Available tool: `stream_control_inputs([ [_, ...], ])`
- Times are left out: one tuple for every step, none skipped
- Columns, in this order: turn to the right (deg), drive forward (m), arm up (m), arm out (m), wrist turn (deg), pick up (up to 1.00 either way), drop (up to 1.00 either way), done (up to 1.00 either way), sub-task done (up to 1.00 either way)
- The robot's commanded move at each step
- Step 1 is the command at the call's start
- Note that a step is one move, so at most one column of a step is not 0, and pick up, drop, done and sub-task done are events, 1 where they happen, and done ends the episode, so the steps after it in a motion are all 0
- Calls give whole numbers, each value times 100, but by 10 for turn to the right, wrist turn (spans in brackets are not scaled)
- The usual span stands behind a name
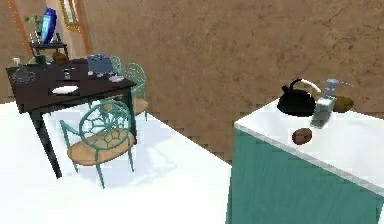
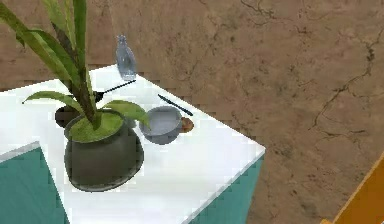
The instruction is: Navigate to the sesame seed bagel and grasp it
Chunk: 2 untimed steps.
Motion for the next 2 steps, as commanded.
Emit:
stream_control_inputs([
  [450, 0, 0, 0, 0, 0, 0, 0, 0],
  [450, 0, 0, 0, 0, 0, 0, 0, 0],
])
